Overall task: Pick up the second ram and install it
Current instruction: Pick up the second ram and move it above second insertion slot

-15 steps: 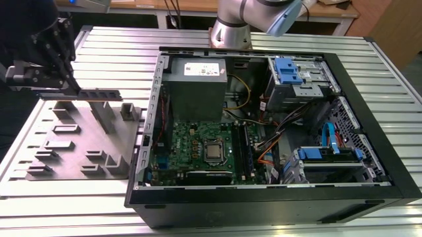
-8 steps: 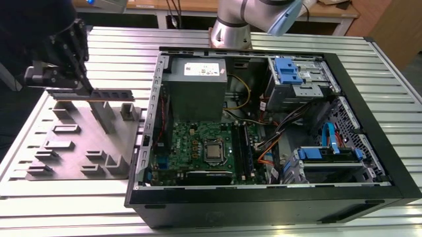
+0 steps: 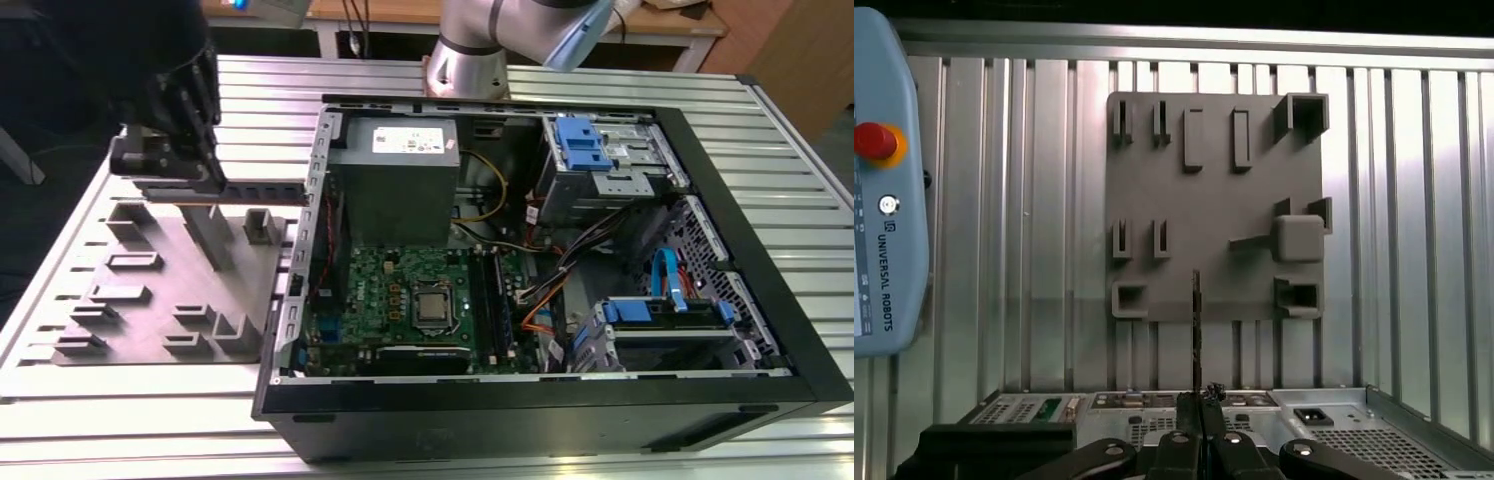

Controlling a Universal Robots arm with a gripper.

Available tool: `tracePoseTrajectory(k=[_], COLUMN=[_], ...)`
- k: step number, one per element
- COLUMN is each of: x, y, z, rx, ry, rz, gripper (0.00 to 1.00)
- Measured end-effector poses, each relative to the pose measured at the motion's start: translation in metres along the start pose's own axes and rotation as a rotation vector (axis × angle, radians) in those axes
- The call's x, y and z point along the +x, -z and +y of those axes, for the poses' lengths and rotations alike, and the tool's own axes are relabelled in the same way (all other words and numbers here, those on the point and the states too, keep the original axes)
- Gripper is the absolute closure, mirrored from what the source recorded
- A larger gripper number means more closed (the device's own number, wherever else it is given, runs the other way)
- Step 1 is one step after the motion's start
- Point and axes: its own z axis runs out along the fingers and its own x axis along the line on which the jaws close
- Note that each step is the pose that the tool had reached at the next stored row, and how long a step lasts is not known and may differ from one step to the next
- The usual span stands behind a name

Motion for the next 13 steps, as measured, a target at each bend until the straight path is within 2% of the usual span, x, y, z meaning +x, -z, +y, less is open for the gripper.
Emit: tracePoseTrajectory(k=[13], x=[-0.0008], y=[0.0017], z=[-0.0488], rx=[-0.0007], ry=[0.000], rz=[-0.0001], gripper=[0.91])
